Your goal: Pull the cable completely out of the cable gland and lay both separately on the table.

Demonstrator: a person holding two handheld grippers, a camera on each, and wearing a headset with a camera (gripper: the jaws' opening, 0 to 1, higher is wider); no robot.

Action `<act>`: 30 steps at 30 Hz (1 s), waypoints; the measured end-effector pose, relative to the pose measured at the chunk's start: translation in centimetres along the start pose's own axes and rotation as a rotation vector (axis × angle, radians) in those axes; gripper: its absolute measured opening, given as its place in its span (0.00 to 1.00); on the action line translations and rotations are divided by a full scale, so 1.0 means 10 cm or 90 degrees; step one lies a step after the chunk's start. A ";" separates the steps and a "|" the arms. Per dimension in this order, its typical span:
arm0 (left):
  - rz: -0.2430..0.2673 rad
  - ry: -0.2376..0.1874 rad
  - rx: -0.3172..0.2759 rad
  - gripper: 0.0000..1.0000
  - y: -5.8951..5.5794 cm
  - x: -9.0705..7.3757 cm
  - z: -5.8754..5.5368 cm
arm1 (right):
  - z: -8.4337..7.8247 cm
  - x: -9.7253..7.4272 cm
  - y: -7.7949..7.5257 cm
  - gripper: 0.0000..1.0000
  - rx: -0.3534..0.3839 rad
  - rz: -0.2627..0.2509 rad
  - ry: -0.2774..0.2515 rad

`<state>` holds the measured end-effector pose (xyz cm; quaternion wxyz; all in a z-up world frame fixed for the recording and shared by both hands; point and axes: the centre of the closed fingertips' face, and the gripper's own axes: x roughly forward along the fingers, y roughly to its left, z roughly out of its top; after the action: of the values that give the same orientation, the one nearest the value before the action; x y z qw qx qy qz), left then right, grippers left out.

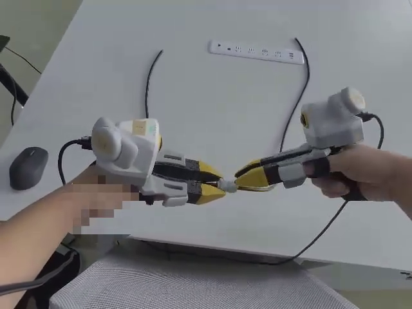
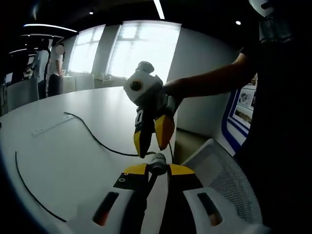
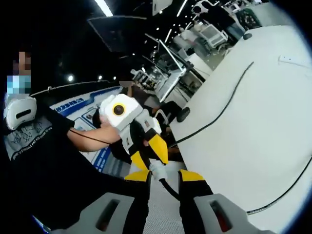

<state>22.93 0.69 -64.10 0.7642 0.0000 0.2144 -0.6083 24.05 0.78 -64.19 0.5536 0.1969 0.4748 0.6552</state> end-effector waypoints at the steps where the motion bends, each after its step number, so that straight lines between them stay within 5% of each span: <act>1: 0.000 0.000 0.004 0.15 0.00 0.00 0.00 | -0.01 0.01 -0.06 0.17 -0.019 -0.010 0.003; 6: -0.005 0.003 0.015 0.15 -0.01 0.00 0.02 | -0.05 0.07 0.07 0.16 0.035 0.060 0.020; 12: -0.011 0.007 0.029 0.15 -0.02 0.02 0.06 | -0.07 0.10 0.06 0.13 0.075 0.081 0.044; 22: -0.026 0.019 0.037 0.15 -0.04 0.05 0.06 | -0.12 0.09 0.10 0.10 0.075 0.103 0.069; 26: -0.028 0.026 0.031 0.15 -0.05 0.07 0.03 | -0.16 0.10 0.07 0.09 0.014 0.076 0.091; 30: -0.024 0.029 0.016 0.15 -0.05 0.07 -0.01 | -0.18 0.12 0.06 0.09 -0.102 0.031 0.117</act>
<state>22.56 -0.07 -64.27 0.7476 0.0197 0.2239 -0.6250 21.96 1.22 -64.80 0.5059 0.1031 0.4648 0.7193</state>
